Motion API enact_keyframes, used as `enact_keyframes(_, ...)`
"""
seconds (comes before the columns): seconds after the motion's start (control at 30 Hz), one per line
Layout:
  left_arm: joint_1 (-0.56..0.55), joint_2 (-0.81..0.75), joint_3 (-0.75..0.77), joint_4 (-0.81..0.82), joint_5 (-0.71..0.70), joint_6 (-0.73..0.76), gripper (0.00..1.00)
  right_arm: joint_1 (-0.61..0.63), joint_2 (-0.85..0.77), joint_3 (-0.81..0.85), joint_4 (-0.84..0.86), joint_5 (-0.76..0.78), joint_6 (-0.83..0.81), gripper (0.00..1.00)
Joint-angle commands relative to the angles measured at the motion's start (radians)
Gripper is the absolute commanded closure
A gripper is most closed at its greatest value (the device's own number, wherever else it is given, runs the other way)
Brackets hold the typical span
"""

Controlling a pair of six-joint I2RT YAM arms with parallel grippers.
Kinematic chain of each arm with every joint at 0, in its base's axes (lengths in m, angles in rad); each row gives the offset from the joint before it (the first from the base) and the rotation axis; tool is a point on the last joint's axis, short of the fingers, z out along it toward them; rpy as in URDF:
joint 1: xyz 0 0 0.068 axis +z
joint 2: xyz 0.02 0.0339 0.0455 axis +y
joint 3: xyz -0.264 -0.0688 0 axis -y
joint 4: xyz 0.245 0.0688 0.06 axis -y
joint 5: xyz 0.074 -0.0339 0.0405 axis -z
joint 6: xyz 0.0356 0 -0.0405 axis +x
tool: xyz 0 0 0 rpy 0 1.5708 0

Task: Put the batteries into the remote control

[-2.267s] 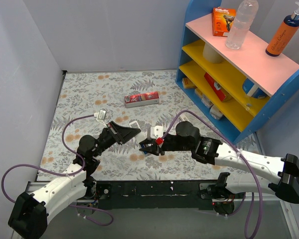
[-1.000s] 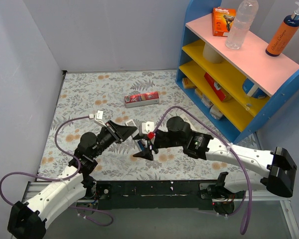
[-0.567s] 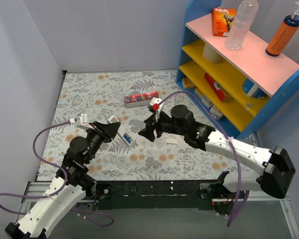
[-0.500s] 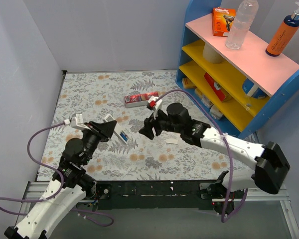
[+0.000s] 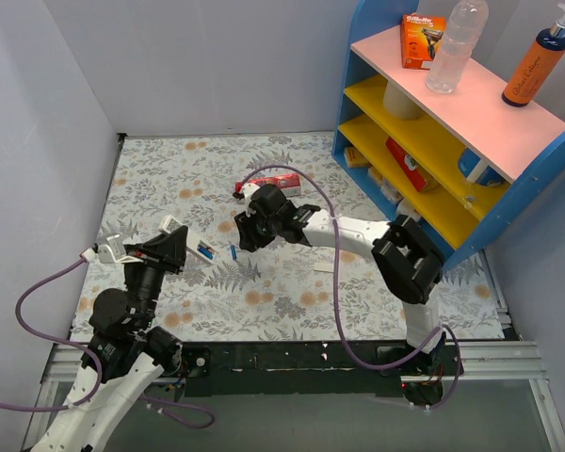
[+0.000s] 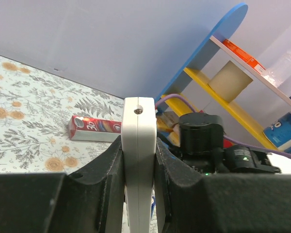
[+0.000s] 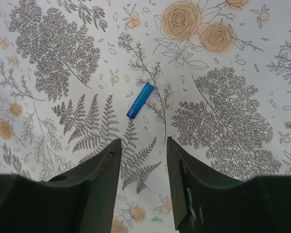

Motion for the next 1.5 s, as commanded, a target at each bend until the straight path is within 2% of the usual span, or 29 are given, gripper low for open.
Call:
enact_keyframes(0.0,0.001,-0.027,-0.007,0.002,-0.049,0.046,1.0,0.027,0.09,0.116,-0.052,0.035,0.05,0.52)
enact_keyframes(0.13,0.001,-0.03,-0.002,-0.002,-0.057,0.054,1.0,0.057,0.147,0.167,-0.049,0.087,0.073,0.53)
enact_keyframes(0.37,0.0,-0.033,0.001,-0.008,-0.053,0.059,1.0,0.116,0.195,0.164,0.009,0.273,0.09,0.52)
enact_keyframes(0.93,0.001,-0.037,-0.001,-0.01,-0.043,0.056,1.0,0.163,0.299,0.231,-0.04,0.417,0.066,0.52)
enact_keyframes(1.13,0.001,-0.036,-0.004,-0.007,-0.032,0.051,1.0,0.175,0.275,0.195,-0.058,0.449,0.035,0.66)
enact_keyframes(1.27,0.001,-0.034,-0.005,-0.007,-0.027,0.048,1.0,0.18,0.265,0.187,-0.097,0.468,0.026,0.7)
enact_keyframes(1.4,0.003,-0.03,-0.007,-0.004,-0.014,0.042,1.0,0.182,0.23,0.121,-0.098,0.471,0.026,0.78)
enact_keyframes(1.47,0.001,-0.028,-0.01,-0.002,-0.001,0.034,1.0,0.18,0.203,0.09,-0.095,0.483,0.027,0.78)
